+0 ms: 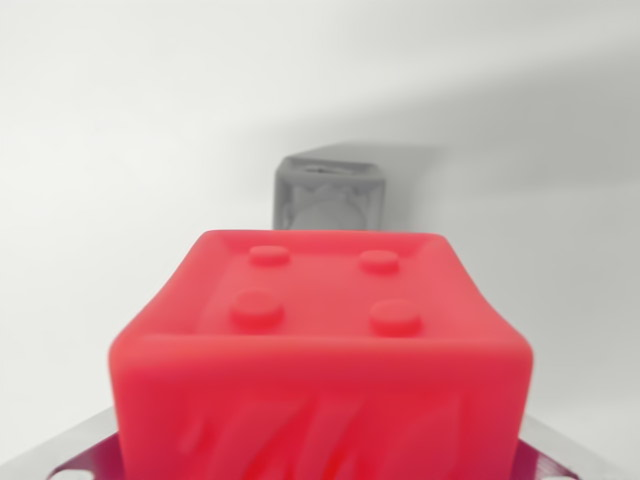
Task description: Destack cube
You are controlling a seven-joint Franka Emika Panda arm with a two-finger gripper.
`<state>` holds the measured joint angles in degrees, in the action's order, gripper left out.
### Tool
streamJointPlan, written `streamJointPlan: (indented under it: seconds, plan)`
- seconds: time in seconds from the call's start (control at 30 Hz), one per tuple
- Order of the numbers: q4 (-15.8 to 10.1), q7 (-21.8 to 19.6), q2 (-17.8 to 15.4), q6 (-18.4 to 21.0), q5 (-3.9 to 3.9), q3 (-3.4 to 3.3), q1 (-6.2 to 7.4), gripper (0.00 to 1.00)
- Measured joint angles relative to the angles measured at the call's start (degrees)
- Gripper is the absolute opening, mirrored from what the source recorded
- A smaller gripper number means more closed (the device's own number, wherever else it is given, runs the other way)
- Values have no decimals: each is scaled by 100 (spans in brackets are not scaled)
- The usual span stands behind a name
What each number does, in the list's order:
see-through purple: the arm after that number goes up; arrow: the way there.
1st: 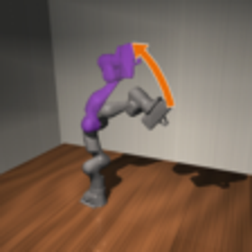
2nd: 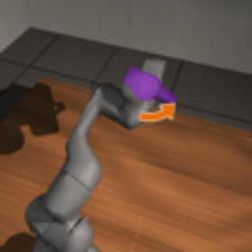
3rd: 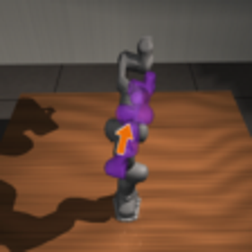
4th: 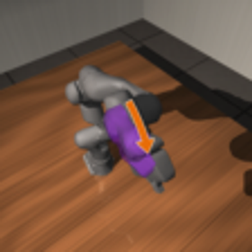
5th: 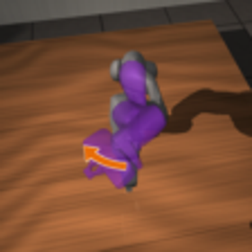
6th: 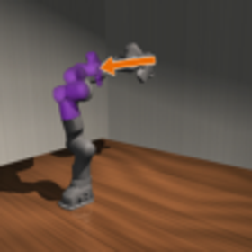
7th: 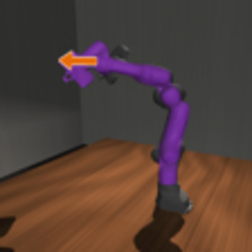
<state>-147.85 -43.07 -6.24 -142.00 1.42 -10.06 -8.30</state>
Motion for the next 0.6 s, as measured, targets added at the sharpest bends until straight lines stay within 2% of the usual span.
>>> streamJointPlan:
  seconds: [0.6]
  plan:
    - [85,852,318,-172,-34,85,241,0]
